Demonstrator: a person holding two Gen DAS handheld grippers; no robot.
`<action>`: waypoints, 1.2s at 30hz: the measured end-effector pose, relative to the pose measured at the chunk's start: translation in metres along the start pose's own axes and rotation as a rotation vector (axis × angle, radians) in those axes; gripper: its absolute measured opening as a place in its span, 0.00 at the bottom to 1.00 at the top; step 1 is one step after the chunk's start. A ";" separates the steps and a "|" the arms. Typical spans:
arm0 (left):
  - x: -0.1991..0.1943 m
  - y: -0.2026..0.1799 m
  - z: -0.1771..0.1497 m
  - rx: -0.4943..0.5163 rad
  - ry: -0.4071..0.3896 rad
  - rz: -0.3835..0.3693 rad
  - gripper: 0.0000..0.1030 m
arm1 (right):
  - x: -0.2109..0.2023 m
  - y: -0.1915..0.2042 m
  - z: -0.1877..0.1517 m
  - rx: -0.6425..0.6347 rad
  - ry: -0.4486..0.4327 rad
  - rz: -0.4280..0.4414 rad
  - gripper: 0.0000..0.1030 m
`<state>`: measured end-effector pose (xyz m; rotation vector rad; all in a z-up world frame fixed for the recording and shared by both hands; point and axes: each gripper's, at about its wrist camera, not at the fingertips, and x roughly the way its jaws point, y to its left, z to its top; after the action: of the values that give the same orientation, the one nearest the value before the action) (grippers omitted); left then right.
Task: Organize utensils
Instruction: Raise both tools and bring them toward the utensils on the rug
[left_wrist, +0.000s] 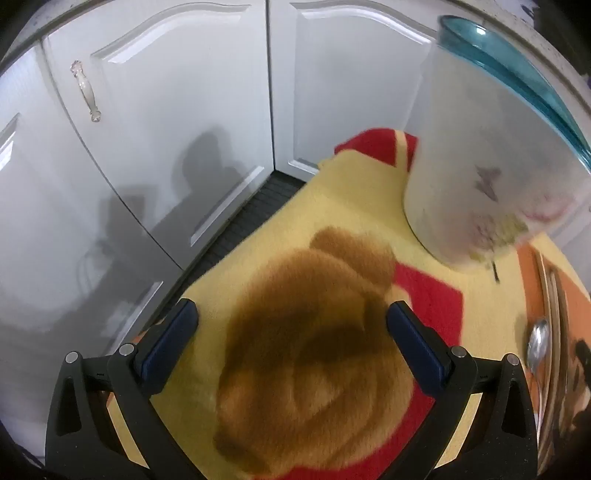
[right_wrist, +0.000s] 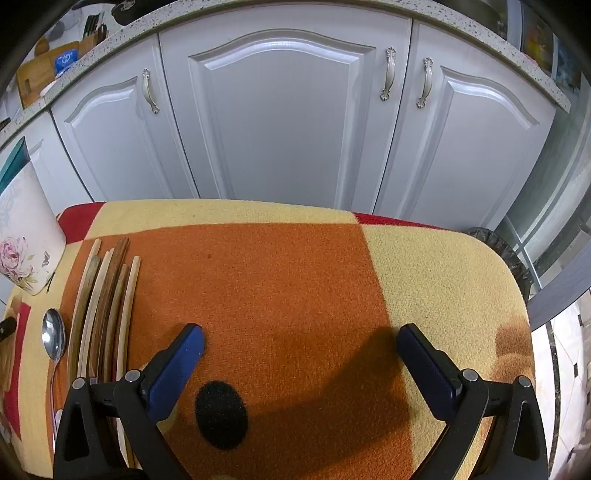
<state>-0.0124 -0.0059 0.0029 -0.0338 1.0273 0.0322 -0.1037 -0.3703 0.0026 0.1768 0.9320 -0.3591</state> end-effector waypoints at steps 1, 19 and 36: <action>-0.006 0.000 -0.004 0.009 0.001 -0.011 0.98 | -0.001 -0.001 0.002 -0.001 0.006 0.003 1.00; -0.139 -0.020 -0.014 0.089 -0.273 -0.104 0.97 | -0.121 0.012 -0.002 -0.049 -0.073 0.154 0.97; -0.200 -0.069 -0.016 0.202 -0.365 -0.137 0.97 | -0.199 0.045 0.011 -0.123 -0.231 0.168 0.97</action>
<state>-0.1269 -0.0773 0.1667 0.0832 0.6577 -0.1845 -0.1868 -0.2874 0.1701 0.0976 0.7027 -0.1616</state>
